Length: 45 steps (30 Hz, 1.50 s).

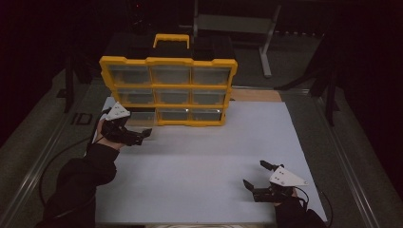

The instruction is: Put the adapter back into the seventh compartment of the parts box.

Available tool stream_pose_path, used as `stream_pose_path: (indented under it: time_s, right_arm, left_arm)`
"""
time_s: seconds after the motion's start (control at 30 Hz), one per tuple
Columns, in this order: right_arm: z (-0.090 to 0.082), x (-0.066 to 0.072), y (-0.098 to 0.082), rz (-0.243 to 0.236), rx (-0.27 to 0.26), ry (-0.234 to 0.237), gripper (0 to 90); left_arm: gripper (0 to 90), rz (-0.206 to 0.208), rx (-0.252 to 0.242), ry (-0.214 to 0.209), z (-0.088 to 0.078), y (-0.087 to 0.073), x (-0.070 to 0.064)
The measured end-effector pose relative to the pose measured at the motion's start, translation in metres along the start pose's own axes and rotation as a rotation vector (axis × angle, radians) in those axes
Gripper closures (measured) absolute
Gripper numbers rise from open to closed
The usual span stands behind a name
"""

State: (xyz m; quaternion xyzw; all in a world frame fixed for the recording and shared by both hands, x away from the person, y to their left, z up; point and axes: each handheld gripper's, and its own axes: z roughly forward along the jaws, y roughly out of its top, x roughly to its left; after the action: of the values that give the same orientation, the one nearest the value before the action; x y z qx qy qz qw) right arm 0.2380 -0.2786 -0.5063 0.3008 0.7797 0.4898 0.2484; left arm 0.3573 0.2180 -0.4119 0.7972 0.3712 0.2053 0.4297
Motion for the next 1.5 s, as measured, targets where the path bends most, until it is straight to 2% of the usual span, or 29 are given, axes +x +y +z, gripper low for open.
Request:
stream_pose_path:
  time_s: [0.33, 0.73, 0.87, 1.3, 1.5]
  right_arm:
    - [-0.001, 0.001, 0.0, 0.002, 0.001, -0.002, 8.2]
    - [0.0, 0.001, 0.0, -0.005, 0.005, -0.003, 8.2]
    - [-0.001, 0.001, 0.0, -0.003, 0.003, -0.005, 8.2]
    - [-0.001, 0.001, 0.001, -0.006, 0.002, -0.003, 8.2]
    - [-0.001, 0.001, 0.001, -0.008, 0.001, -0.002, 8.2]
  left_arm:
    - [0.0, 0.008, -0.018, -0.005, -0.006, -0.009, -0.009]
    - [0.0, 0.034, -0.012, -0.052, -0.011, -0.026, -0.024]
    - [0.0, 0.044, -0.022, -0.052, -0.013, -0.03, -0.031]
    - [0.0, 0.072, -0.051, -0.087, -0.02, -0.038, -0.052]
    - [0.0, 0.083, -0.045, -0.1, -0.017, -0.045, -0.059]
